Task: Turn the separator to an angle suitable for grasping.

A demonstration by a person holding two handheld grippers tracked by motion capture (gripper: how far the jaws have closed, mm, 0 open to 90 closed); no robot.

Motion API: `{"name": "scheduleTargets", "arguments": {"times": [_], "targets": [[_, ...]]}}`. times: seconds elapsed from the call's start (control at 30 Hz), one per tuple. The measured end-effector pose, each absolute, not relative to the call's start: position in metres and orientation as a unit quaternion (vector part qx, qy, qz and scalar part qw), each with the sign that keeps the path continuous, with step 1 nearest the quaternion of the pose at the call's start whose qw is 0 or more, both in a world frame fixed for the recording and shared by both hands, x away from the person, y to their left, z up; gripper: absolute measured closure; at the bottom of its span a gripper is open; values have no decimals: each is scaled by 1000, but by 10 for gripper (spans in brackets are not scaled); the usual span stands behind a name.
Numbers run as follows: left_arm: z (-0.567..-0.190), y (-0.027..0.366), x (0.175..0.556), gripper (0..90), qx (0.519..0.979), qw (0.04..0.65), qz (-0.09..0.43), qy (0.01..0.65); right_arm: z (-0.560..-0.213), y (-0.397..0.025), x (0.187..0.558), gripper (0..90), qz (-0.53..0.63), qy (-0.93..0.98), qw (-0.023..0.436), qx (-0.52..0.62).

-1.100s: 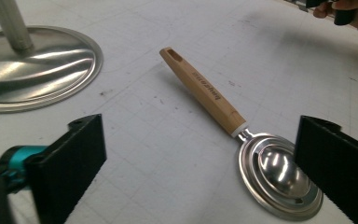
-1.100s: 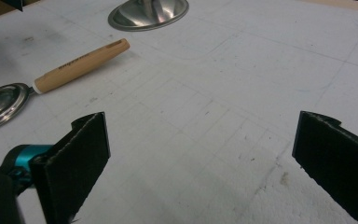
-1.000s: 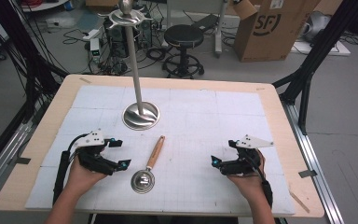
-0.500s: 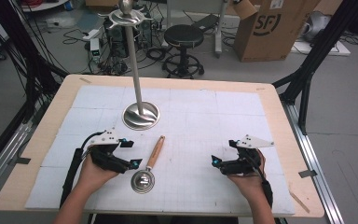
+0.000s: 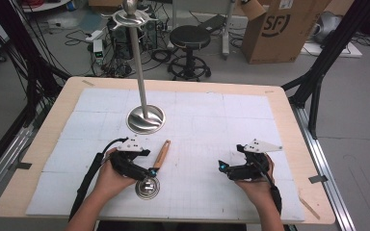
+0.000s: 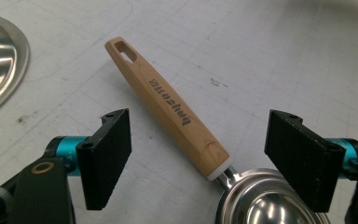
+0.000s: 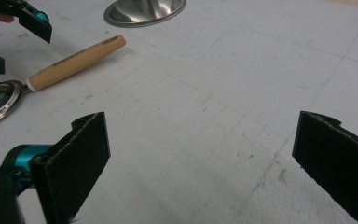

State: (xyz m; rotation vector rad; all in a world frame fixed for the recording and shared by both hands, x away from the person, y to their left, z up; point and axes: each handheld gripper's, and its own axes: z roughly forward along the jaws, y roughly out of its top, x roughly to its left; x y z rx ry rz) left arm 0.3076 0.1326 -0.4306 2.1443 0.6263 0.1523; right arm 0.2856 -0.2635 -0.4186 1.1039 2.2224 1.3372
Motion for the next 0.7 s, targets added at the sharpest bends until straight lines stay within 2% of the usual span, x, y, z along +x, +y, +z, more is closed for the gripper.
{"name": "scheduleTargets", "arguments": {"times": [0.23,0.43,0.57,0.7], "targets": [[-437,124,309,260,867,416,73,264,-420,-262,286,29,462,781,161,387],[-444,116,310,321,875,398,79,264,-422,-262,287,29,458,784,160,388],[-445,109,306,353,887,373,101,253,-422,-262,287,29,456,784,159,390],[-443,109,303,445,890,371,98,245,-423,-261,287,29,456,785,160,387]]}}
